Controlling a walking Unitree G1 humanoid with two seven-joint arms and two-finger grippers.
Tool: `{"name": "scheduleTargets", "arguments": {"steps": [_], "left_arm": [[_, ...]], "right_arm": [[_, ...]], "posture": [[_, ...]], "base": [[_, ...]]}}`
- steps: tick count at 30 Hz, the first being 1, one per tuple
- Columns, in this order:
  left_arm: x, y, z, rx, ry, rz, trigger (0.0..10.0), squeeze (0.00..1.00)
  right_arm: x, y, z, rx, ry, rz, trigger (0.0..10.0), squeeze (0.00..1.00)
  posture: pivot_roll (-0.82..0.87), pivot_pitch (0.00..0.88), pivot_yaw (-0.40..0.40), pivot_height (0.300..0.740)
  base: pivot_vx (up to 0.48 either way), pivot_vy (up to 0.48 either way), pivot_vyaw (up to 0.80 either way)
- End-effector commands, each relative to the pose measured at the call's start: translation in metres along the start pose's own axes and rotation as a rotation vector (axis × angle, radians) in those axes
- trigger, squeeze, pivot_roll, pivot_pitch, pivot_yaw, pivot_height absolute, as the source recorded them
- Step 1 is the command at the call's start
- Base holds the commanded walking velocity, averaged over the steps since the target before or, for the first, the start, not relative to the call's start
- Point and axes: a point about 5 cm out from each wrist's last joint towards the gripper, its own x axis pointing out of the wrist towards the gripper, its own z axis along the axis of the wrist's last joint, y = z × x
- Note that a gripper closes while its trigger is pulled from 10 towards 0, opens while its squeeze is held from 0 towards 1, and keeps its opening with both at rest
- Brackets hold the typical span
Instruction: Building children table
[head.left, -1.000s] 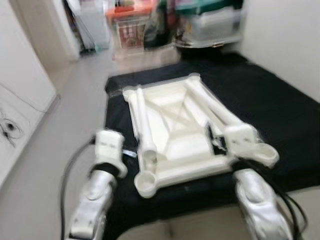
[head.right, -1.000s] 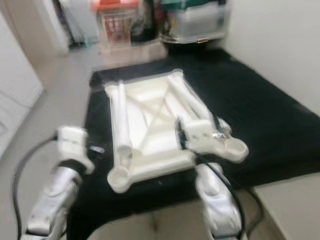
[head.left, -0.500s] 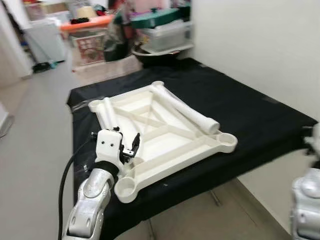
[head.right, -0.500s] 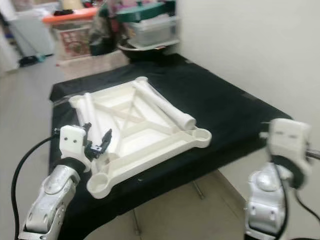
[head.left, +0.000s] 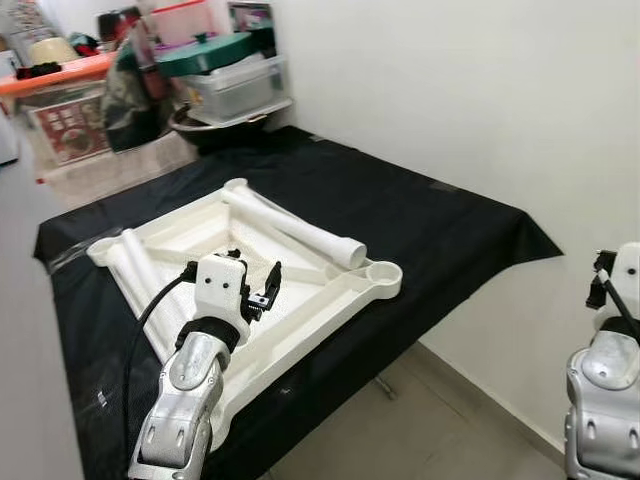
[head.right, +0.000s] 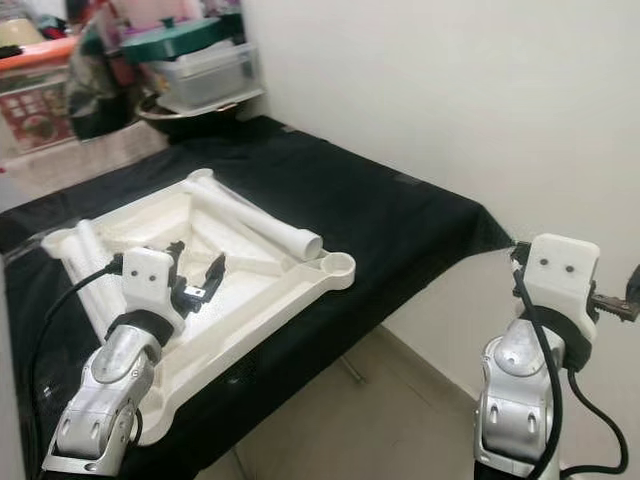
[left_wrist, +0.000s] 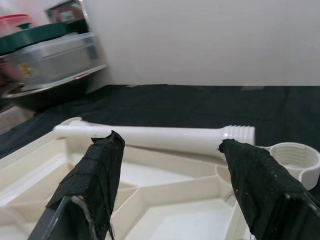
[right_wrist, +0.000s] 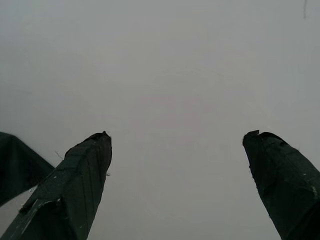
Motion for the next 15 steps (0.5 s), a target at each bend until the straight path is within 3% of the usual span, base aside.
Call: {"name": "scheduleTargets", "arguments": {"steps": [1, 8, 12, 15], "left_arm": [[0.0, 0.003, -0.002, 0.01, 0.008, 0.005, 10.0, 0.0], [0.001, 0.002, -0.002, 0.009, 0.007, 0.001, 10.0, 0.0], [0.0, 0.002, -0.003, 0.007, 0.007, -0.002, 10.0, 0.0], [-0.001, 0.001, -0.005, 0.006, 0.012, -0.005, 10.0, 0.0]], "right_arm": [[-0.002, 0.006, -0.003, -0.003, 0.028, 0.019, 10.0, 0.0], [-0.004, 0.011, -0.004, -0.01, 0.033, 0.059, 10.0, 0.0], [-0.01, 0.025, -0.004, 0.024, 0.031, 0.163, 10.0, 0.0], [-0.024, 0.048, 0.002, 0.047, -0.008, 0.328, 10.0, 0.0]], "posture": [[-0.11, 0.0, 0.077, 0.74], [-0.11, 0.0, 0.078, 0.74], [-0.1, 0.0, 0.076, 0.74], [-0.1, 0.0, 0.075, 0.74]], "base": [[0.0, 0.0, -0.76], [0.0, 0.0, -0.76], [0.0, 0.0, -0.76], [0.0, 0.0, 0.0]]}}
